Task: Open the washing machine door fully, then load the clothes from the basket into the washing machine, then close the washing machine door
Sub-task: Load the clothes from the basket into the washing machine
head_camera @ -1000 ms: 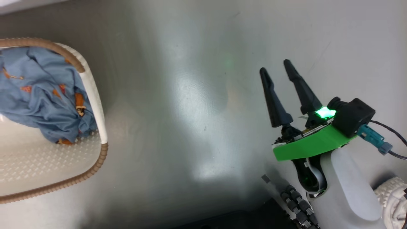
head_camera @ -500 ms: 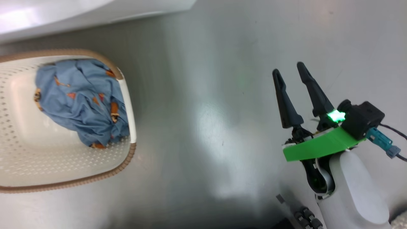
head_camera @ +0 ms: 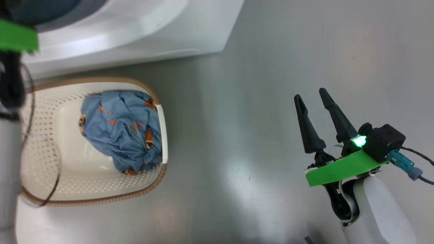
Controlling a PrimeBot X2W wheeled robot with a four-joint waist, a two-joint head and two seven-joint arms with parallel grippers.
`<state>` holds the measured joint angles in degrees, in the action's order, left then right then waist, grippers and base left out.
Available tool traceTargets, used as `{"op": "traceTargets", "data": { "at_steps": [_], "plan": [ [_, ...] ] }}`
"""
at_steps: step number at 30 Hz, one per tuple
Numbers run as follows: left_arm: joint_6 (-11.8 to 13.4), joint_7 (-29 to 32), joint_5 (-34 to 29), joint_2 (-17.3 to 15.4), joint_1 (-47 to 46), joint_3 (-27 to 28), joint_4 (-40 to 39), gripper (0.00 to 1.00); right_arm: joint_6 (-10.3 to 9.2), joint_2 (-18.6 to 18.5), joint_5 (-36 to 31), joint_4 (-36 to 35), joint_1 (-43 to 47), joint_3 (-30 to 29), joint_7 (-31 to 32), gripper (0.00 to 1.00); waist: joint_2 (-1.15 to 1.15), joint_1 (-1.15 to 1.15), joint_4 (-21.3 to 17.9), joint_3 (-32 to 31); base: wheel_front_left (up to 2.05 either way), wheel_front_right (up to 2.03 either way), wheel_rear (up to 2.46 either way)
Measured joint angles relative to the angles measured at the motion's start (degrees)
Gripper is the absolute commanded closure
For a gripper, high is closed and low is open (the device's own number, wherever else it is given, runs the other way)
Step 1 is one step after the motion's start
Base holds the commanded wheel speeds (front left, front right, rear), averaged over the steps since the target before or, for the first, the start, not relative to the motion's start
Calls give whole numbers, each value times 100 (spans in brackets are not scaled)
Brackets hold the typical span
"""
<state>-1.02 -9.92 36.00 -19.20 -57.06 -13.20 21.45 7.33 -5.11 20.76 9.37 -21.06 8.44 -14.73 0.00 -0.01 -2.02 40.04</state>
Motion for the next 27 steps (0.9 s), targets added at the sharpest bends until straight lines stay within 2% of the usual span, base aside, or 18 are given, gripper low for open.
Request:
{"op": "traceTargets", "data": {
  "at_steps": [3,7,13,18,27],
  "plan": [
    [55,-34,10,-2,362,0,-257,0,0,-1,0,29,8,0,0,0,0,0,29,-144,0,0,0],
    [313,-169,-5,4,1275,-32,-895,0,0,-1,-1,80,109,5,0,0,0,0,83,-513,0,0,0],
    [568,-359,-11,34,2325,58,-1521,0,0,1,-13,172,372,11,0,0,0,0,124,-969,0,0,0],
    [639,-435,-80,152,3112,127,-1934,0,0,2,-53,187,524,21,0,0,0,0,141,-1344,0,0,0],
    [686,-465,-611,339,4243,240,-2449,0,0,21,-105,197,823,38,0,0,0,0,147,-1980,0,0,0]
  ]
}}
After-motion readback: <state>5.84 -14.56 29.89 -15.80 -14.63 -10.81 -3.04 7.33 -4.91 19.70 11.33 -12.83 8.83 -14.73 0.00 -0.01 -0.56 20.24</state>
